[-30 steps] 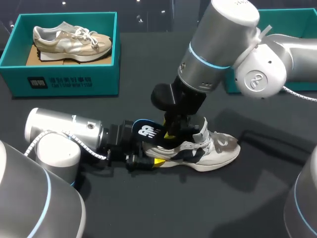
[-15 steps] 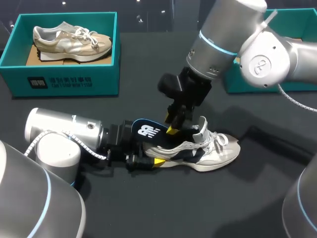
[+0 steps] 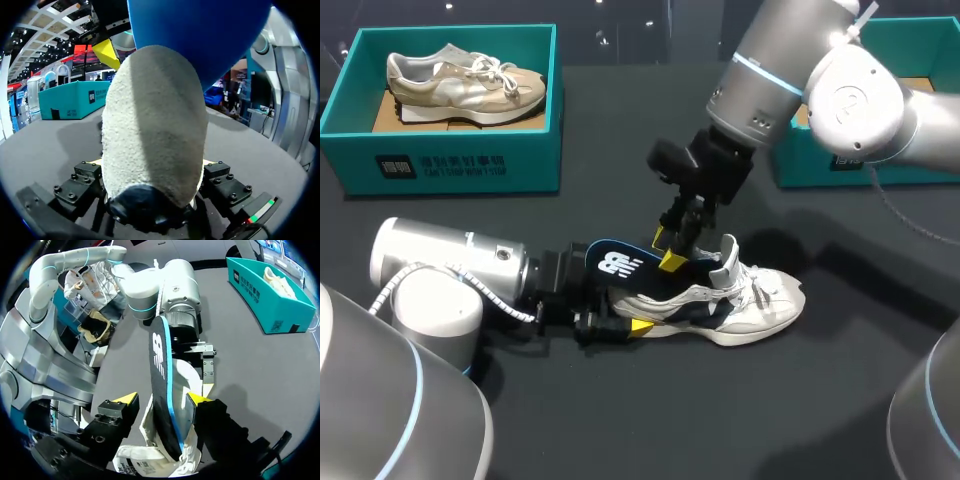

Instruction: Take the shoe out of the shoebox, open the shoe tongue, remove and reinsert the insole, then place the shoe into the shoebox

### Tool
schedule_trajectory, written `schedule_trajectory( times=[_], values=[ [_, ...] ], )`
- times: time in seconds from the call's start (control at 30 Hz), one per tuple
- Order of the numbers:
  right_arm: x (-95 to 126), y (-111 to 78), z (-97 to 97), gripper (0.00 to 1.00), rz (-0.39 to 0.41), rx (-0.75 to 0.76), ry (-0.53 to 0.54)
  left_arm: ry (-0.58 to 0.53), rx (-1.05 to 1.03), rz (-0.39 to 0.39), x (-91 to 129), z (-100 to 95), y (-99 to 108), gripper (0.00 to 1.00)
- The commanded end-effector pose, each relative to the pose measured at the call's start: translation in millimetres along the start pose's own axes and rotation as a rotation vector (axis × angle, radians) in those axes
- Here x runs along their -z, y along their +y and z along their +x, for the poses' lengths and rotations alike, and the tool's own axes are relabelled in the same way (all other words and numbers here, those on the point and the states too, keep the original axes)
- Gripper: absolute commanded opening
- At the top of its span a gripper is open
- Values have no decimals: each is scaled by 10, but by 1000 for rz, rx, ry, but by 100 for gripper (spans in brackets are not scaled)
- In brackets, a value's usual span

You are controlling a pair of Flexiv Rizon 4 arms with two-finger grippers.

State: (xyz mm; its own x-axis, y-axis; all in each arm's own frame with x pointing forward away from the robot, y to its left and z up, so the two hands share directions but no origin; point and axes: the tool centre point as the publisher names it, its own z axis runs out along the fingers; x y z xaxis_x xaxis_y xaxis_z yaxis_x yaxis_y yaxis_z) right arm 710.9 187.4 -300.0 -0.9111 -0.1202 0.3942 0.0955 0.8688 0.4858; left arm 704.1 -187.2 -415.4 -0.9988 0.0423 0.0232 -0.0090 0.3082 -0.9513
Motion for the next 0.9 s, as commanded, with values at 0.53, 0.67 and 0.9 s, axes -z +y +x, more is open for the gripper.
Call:
schedule_trajectory(
  times=[0.53, 0.67, 0.9],
  values=[
    [-164, 34, -116, 49, -30, -92, 113, 0, -1, -1, -1, -1, 21, 0],
    [-187, 17, -109, 48, -41, -94, 124, 0, -1, -1, -1, -1, 21, 0],
    [-195, 26, -94, 45, -47, -94, 134, 0, -1, -1, -1, -1, 21, 0]
  ],
)
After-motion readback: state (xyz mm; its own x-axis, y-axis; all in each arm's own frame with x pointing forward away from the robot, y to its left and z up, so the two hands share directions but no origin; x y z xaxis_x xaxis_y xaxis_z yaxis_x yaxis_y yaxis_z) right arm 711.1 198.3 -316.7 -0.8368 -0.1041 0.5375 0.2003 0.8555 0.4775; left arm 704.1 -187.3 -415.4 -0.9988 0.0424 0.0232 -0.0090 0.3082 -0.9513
